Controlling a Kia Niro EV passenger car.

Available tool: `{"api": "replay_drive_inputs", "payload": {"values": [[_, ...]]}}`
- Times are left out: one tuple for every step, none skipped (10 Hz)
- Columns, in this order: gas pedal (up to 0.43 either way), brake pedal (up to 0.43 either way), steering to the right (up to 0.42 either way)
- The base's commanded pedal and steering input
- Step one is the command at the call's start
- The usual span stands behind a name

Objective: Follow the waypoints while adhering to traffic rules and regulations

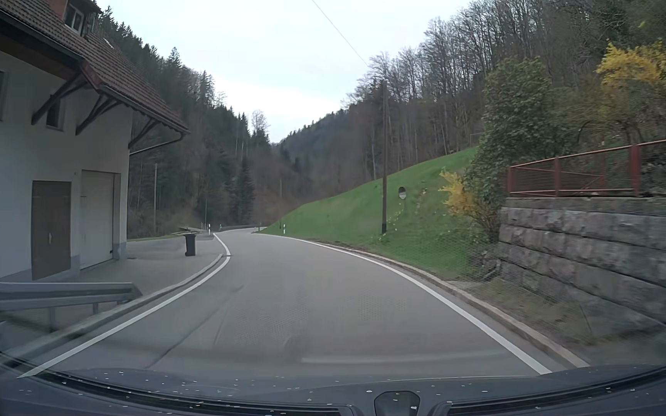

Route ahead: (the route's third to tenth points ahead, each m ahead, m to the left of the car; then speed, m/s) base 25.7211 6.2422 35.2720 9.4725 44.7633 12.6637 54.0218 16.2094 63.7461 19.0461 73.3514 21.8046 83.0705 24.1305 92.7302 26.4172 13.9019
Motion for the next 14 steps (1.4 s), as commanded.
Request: {"api": "replay_drive_inputs", "payload": {"values": [[0.000, 0.000, -0.062], [0.000, 0.000, -0.061], [0.000, 0.000, -0.058], [0.000, 0.000, -0.055], [0.000, 0.000, -0.053], [0.000, 0.000, -0.053], [0.000, 0.000, -0.052], [0.000, 0.000, -0.052], [0.000, 0.000, -0.052], [0.000, 0.000, -0.052], [0.000, 0.000, -0.052], [0.000, 0.000, -0.051], [0.028, 0.000, -0.051], [0.189, 0.000, -0.049]]}}
